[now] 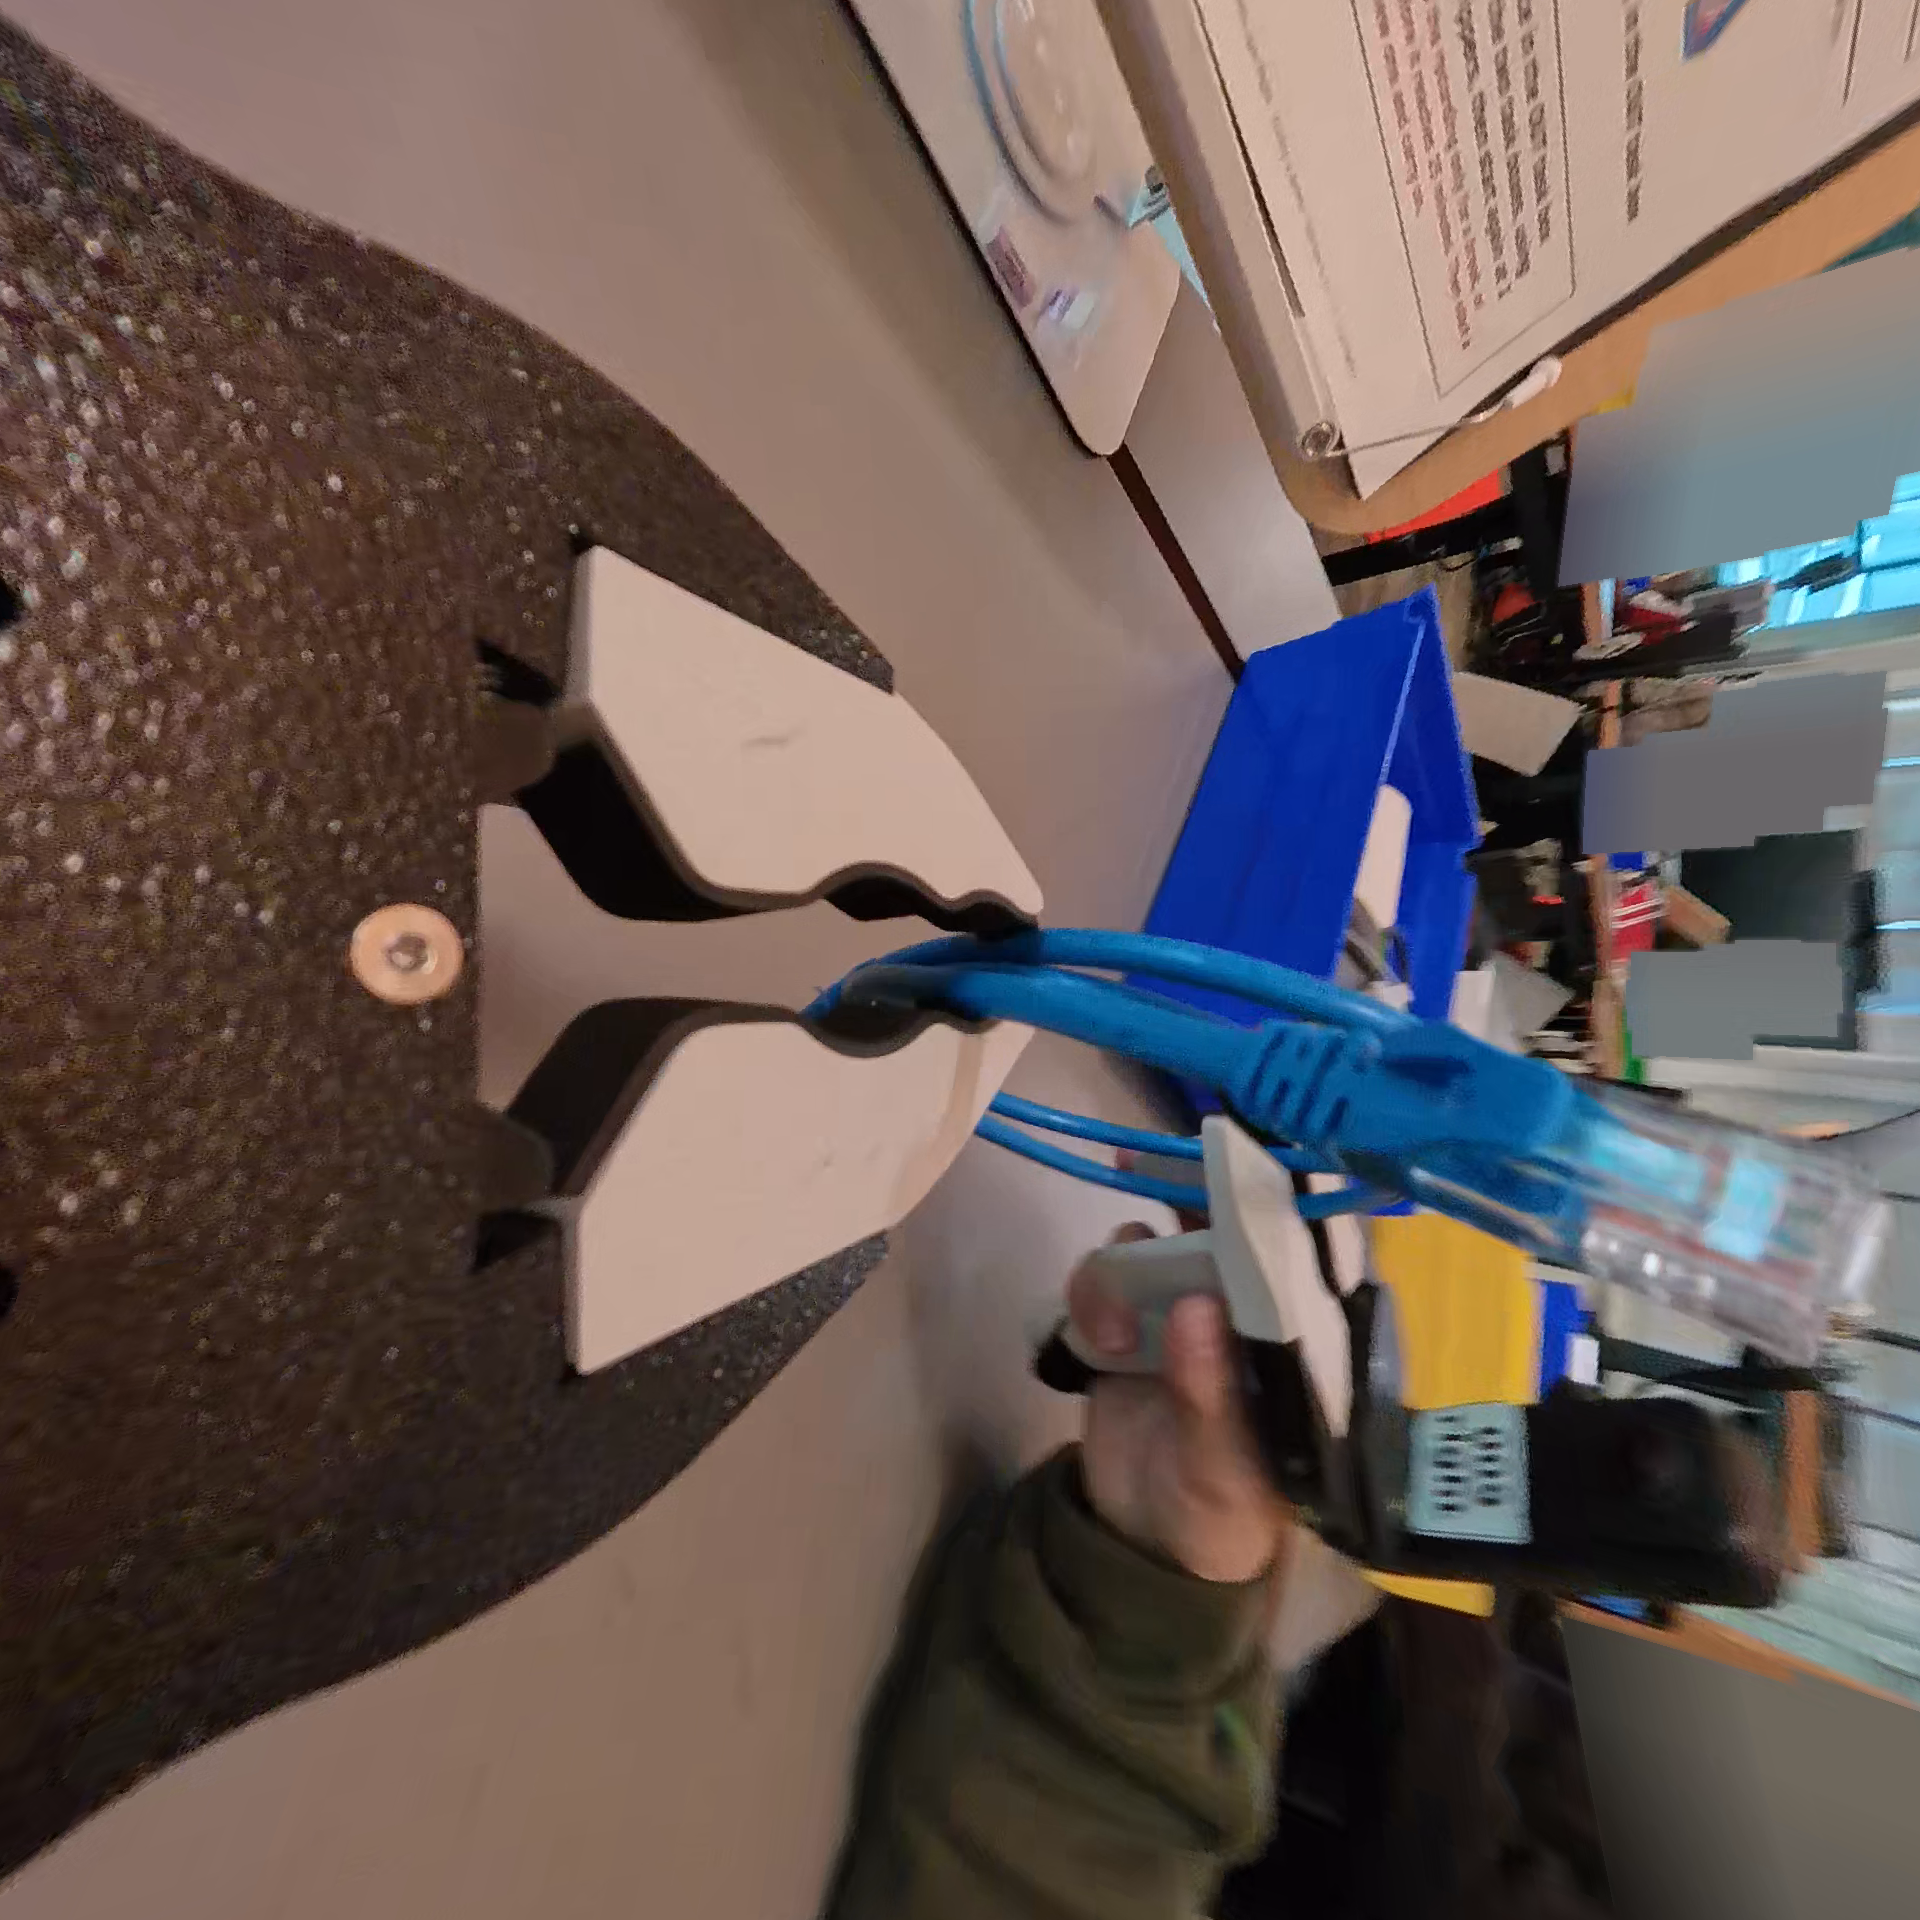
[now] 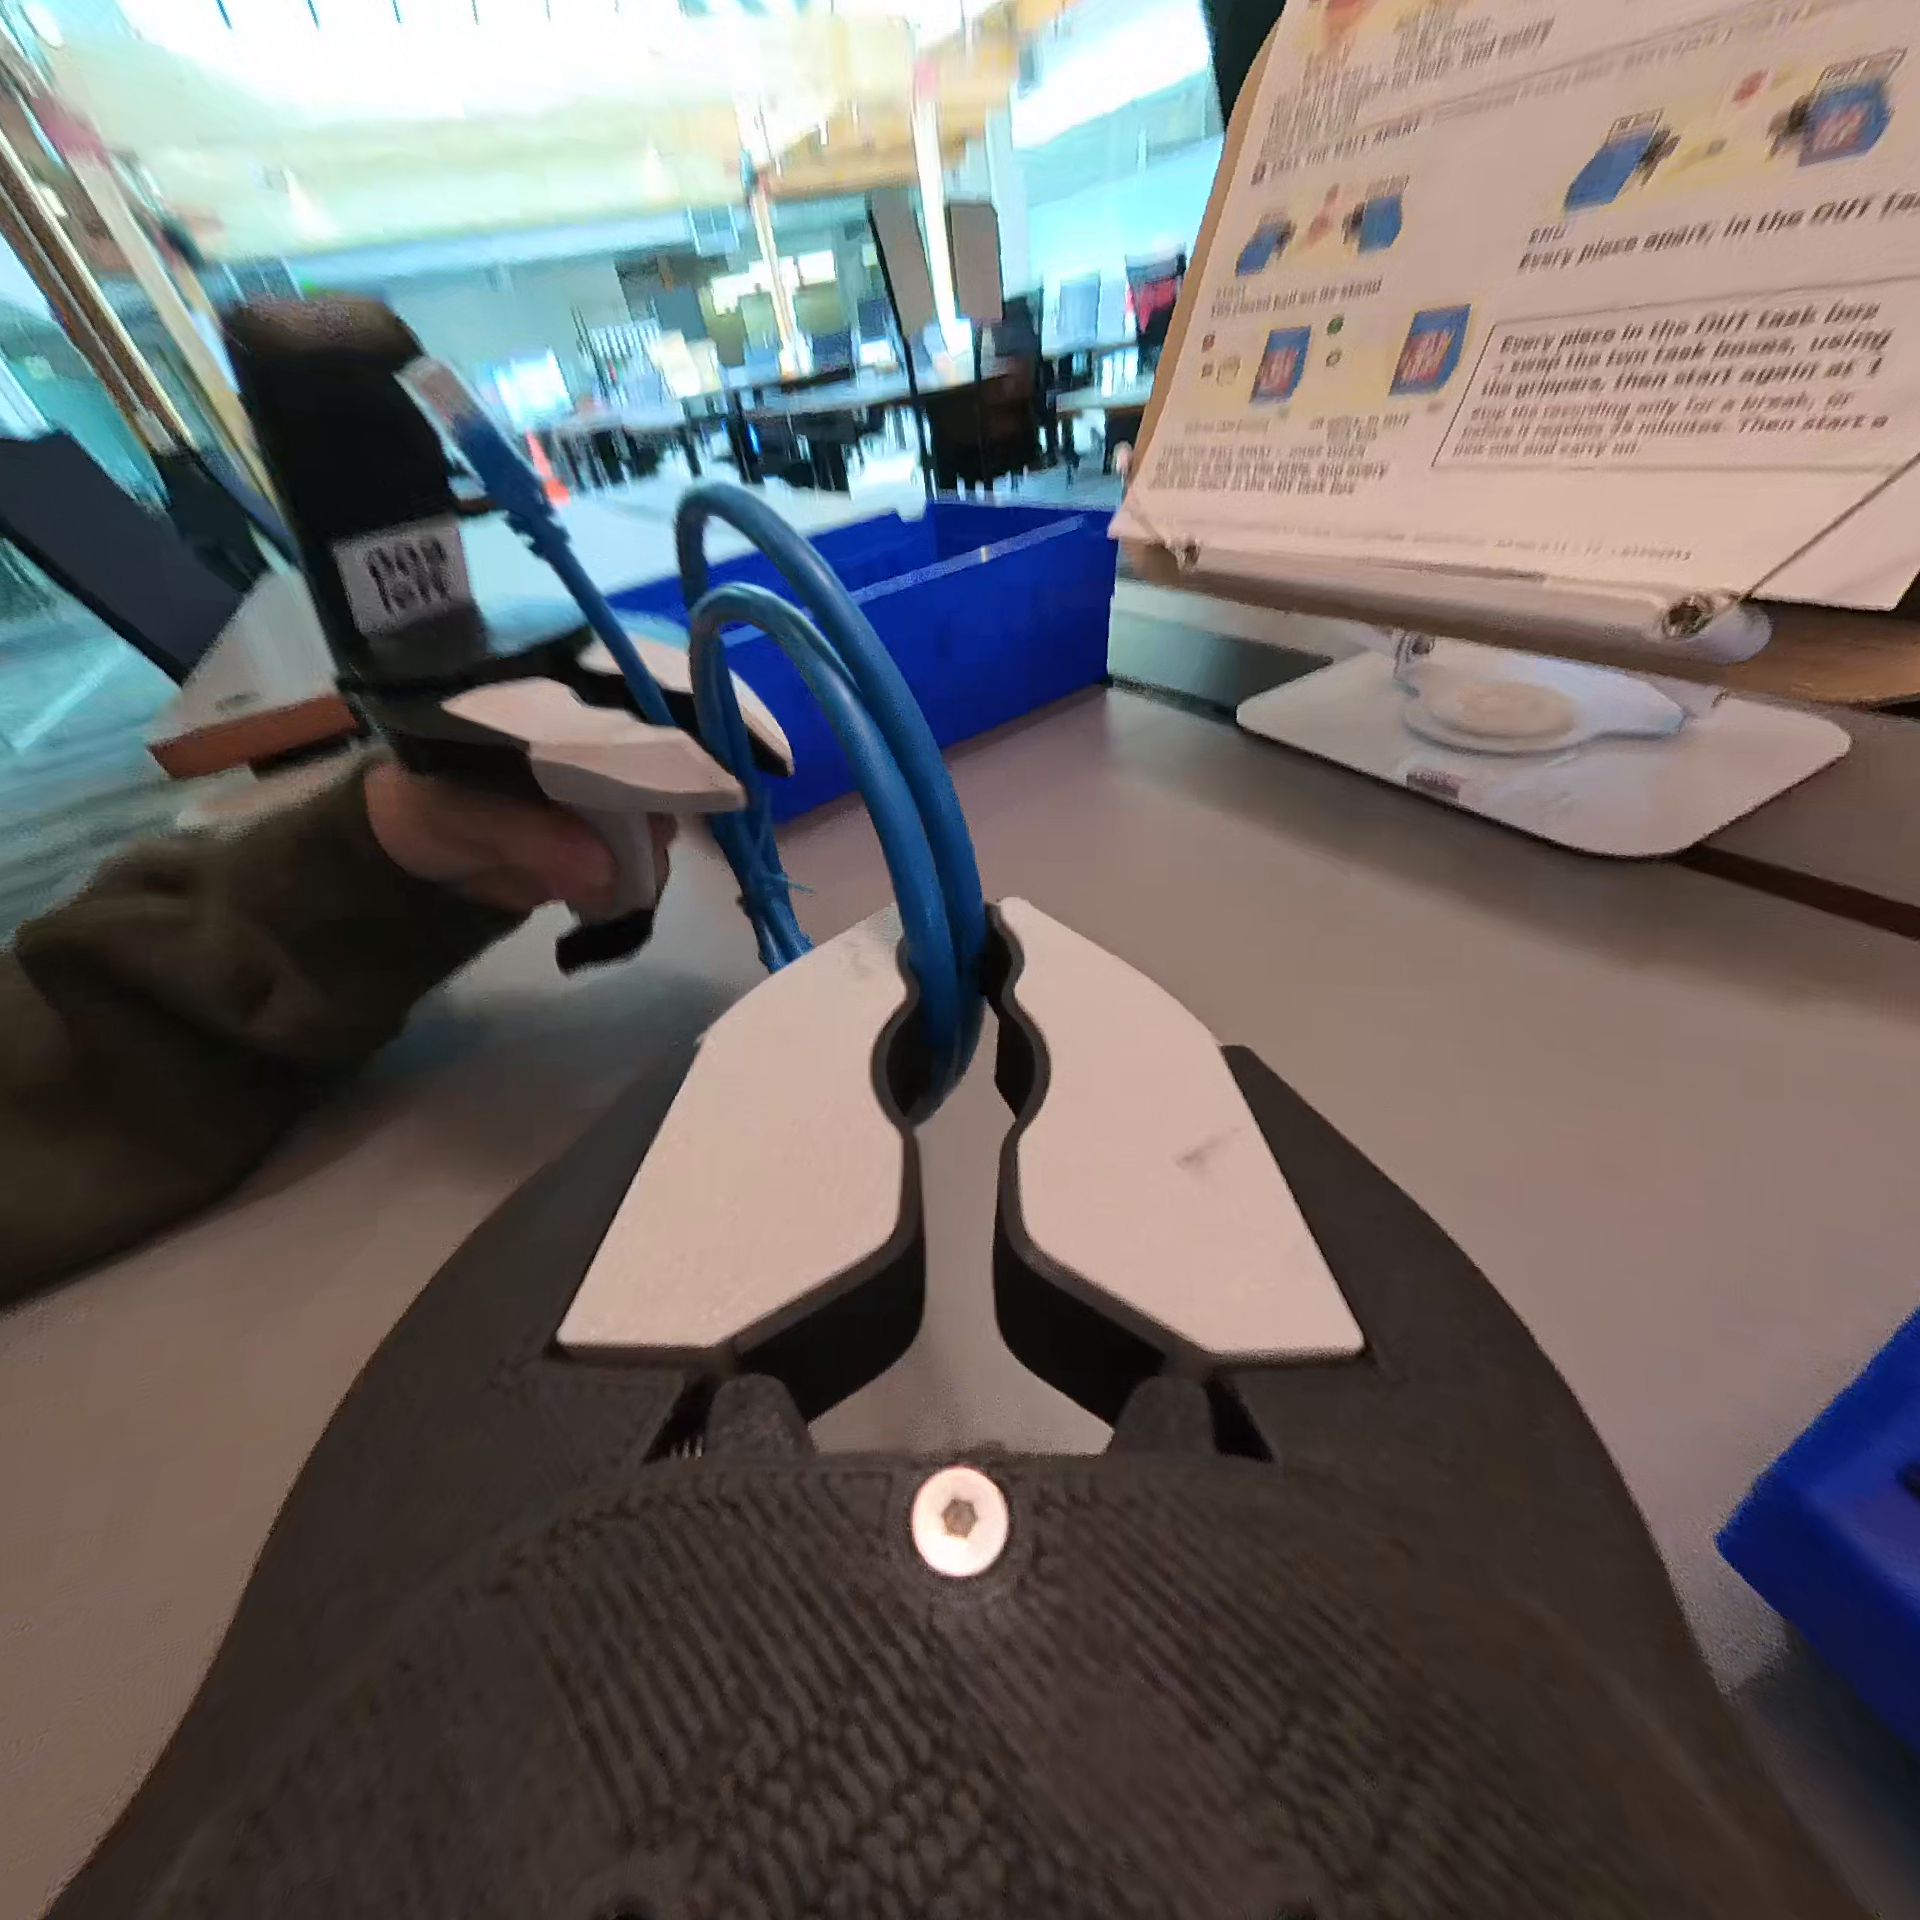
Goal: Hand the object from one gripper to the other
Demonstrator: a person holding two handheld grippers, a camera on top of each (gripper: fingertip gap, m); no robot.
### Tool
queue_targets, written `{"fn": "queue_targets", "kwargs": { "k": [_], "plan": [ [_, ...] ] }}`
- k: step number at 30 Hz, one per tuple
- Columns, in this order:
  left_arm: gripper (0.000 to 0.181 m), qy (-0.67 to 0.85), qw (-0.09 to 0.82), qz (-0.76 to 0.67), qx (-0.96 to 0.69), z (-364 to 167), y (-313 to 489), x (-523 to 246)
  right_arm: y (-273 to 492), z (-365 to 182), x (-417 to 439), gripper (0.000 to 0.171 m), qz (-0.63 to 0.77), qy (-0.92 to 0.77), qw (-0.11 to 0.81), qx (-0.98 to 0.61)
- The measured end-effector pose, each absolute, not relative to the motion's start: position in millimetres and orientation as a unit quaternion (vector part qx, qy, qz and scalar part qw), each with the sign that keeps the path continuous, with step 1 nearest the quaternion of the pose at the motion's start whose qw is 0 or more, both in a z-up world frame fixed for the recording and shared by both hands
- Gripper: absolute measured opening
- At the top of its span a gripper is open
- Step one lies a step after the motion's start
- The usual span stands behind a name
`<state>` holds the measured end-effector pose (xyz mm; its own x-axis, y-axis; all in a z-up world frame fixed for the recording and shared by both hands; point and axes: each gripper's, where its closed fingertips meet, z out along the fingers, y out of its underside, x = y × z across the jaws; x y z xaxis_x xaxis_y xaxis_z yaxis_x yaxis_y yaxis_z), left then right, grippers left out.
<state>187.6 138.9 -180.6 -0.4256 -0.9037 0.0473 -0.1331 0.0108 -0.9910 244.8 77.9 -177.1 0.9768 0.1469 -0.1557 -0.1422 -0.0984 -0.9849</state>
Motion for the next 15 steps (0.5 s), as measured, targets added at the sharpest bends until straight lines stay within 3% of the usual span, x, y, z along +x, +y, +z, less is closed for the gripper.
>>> {"fn": "queue_targets", "kwargs": {
  "k": [2,4,6,8,13,15],
  "plan": [
    [0.011,0.575,0.33,-0.611,-0.433,-170.9,143.6,190.3,76.2,-162.5,243.3,0.02,0.127,0.013,0.709,-0.693],
    [0.011,0.503,0.327,-0.655,-0.459,-159.3,154.9,193.2,76.7,-155.2,243.8,0.044,0.147,0.033,0.727,-0.67],
    [0.011,0.425,0.318,-0.702,-0.475,-148.5,166.2,192.9,81.4,-162.0,242.9,0.069,0.154,0.043,0.716,-0.68],
    [0.011,0.361,0.303,-0.74,-0.48,-141.7,173.8,191.6,87.8,-172.1,235.1,0.081,0.16,0.039,0.697,-0.698],
    [0.01,0.278,0.231,-0.817,-0.448,-130.7,158.8,191.7,105.1,-180.6,199.4,0.073,0.196,0.046,0.684,-0.701],
    [0.01,0.287,0.211,-0.822,-0.444,-134.4,145.2,195.5,108.3,-175.3,190.0,0.063,0.212,0.059,0.693,-0.686]
  ]
}}
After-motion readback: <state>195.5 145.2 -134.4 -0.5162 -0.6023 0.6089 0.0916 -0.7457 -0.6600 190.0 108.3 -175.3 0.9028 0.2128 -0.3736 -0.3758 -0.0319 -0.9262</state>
